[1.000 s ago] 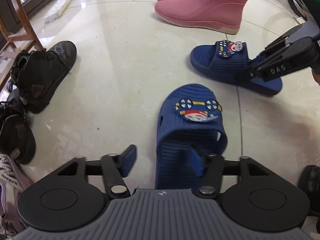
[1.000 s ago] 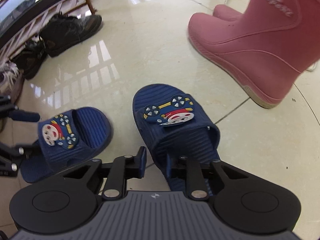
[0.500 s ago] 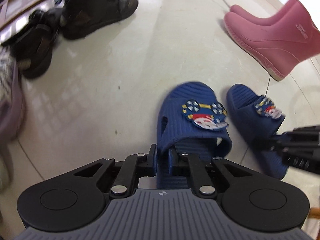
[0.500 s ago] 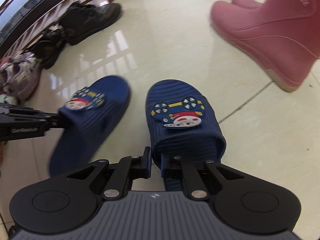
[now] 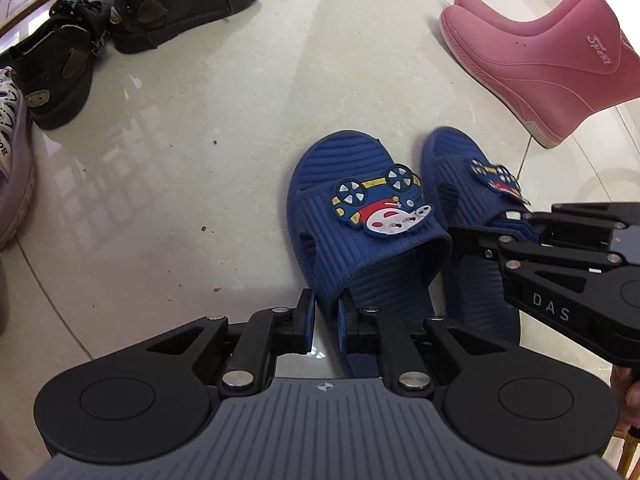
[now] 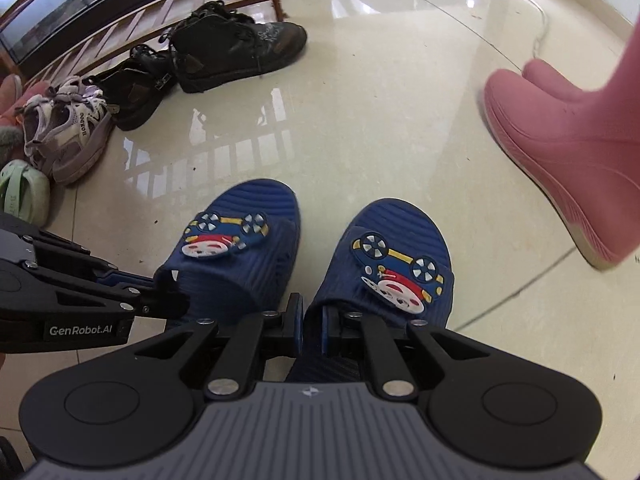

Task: Organize scattered shoes
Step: 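Lower the slides side by side on the floor, aligning them as a pair, then push the paired slides together with the right gripper and release them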

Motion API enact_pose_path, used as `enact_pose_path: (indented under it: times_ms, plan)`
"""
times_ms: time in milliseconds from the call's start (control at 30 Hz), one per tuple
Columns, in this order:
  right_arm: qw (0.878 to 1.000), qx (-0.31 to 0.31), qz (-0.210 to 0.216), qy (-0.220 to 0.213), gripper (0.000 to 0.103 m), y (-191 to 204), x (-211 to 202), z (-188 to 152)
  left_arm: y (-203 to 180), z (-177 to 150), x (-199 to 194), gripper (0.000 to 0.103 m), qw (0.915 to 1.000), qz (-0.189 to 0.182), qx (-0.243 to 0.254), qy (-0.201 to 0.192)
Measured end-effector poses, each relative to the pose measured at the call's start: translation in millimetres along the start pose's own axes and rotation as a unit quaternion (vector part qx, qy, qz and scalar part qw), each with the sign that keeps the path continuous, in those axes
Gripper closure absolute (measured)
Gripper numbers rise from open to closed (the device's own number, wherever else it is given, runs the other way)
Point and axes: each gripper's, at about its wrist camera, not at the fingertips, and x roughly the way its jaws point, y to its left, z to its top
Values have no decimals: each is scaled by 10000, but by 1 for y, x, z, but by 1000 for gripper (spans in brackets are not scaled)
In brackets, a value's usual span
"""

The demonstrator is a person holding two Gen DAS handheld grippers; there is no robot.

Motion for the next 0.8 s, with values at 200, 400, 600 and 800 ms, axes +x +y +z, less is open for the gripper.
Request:
enact_pose_path:
  times_ms: [200,400,600,800]
  plan:
    - [9992,-391,34,-22,94,12,-1,-2,2,-2,0,90,10000,-40,-10,30]
    - [9995,-131,283,49,95,3,-3,-10,4,-1,-1,90,9999,-74,-124,59]
    - [9991,-121,412,-46,93,1,-10,-11,8,1,1,89,9990,-157,-374,171]
    - [9989,-279,328,-184,66,3,-18,-11,3,1,5,88,9972,-324,-578,343]
